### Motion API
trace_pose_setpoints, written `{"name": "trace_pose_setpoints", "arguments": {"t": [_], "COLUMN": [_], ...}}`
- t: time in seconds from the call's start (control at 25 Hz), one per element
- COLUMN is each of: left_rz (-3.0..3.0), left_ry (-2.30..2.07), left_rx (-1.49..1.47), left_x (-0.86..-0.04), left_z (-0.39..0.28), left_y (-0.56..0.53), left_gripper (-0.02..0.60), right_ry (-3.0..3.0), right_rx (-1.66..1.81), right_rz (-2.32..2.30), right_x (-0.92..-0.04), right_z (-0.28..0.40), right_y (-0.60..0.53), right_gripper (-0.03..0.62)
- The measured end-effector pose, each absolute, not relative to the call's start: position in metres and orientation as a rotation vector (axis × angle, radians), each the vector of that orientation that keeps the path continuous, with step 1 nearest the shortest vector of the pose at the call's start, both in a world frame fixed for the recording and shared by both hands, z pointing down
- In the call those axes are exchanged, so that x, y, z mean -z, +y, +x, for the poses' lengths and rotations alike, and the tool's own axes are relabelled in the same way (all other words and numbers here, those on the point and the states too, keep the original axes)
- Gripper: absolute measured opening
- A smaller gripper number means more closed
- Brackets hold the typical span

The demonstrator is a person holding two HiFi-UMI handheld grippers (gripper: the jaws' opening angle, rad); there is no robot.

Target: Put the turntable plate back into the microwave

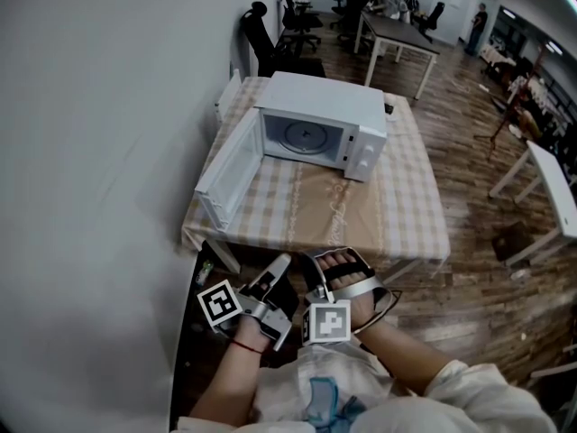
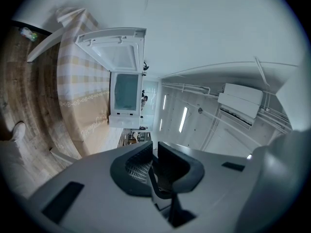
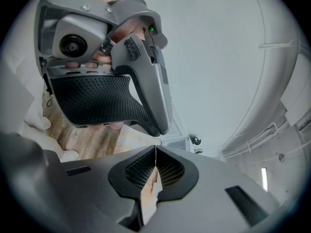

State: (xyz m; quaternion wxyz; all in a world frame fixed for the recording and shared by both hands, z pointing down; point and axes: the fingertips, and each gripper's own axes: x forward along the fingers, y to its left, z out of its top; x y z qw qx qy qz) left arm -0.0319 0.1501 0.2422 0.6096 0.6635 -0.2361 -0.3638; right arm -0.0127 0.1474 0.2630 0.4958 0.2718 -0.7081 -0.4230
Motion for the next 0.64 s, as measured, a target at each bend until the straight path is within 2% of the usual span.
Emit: {"name": "trace_pose_setpoints", "arguments": {"t": [0.64], "left_rz": [1.534], "left_ry": [-0.562], "left_rx": [0.825], "left_x": [-0.2426], "left_z": [-0.0312], "left_y": [0.1431], "left_gripper": [0.031], "right_ry": [-1.714], "right_rx": [1.043], "right_rz": [0.665], "right_x": [-0.2572], "right_z": [-0.0115], "right_y": [0.1378], "right_gripper": [0.032]}}
